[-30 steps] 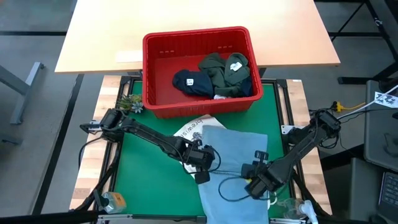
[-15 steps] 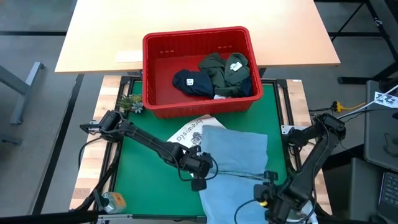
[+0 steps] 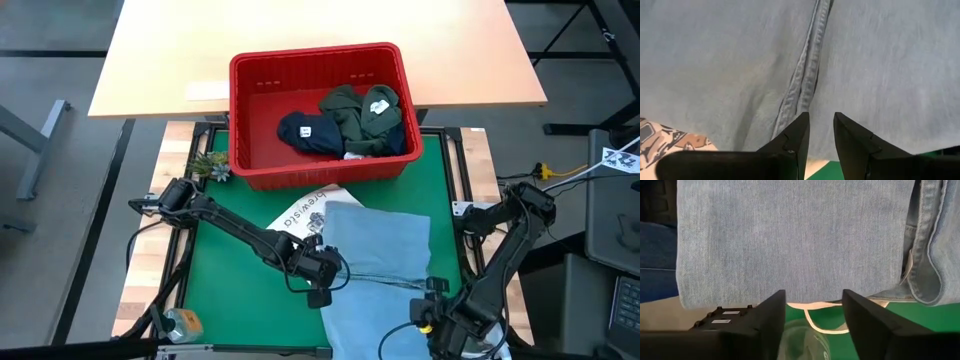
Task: Fold laundry
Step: Fold the light blue pants
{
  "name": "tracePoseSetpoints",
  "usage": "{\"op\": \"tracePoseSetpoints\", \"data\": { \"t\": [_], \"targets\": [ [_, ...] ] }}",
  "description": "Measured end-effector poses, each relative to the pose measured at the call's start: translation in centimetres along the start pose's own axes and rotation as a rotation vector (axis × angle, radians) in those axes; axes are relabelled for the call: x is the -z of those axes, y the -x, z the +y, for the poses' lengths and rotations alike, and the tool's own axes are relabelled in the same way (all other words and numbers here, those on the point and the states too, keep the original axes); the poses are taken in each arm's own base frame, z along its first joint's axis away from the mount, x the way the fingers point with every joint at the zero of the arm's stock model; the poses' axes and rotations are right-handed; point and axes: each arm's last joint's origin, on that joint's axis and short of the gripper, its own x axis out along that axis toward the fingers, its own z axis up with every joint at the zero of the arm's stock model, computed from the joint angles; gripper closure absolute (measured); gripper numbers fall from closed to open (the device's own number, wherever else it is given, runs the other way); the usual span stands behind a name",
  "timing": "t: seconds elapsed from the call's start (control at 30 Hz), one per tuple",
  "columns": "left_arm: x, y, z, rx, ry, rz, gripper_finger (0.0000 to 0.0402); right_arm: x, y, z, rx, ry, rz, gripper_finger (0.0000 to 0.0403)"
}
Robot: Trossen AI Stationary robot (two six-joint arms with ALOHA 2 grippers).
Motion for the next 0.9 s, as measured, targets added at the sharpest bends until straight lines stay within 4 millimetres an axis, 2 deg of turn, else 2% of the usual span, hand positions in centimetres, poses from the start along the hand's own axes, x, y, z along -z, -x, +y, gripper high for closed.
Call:
{"op": "tracePoseSetpoints", "data": {
  "t": [0.17, 0.3, 0.57, 0.77, 0.9],
  "targets": [
    [0.0, 0.0, 0.0, -0.01, 0.001, -0.006, 0.0318, 0.0, 0.0, 0.0, -0.001, -0.001, 0.001, 0.014],
    [0.0, 0.0, 0.1, -0.021, 0.0, -0.013, 0.0318, 0.2, 0.0, 0.4, -0.035, 0.005, 0.012, 0.0117],
    [-0.1, 0.0, 0.1, -0.023, 0.001, -0.014, 0.0318, 1.6, 0.2, 3.3, -0.213, 0.081, -0.109, 0.0114],
    [-0.1, 0.0, 0.1, -0.023, 0.0, -0.014, 0.0318, 3.2, 0.4, 4.2, -0.199, 0.123, -0.223, 0.0114],
    [-0.1, 0.0, 0.1, -0.022, 0.0, -0.015, 0.0318, 3.7, -0.3, 4.6, -0.173, 0.138, -0.25, 0.0114]
  ]
}}
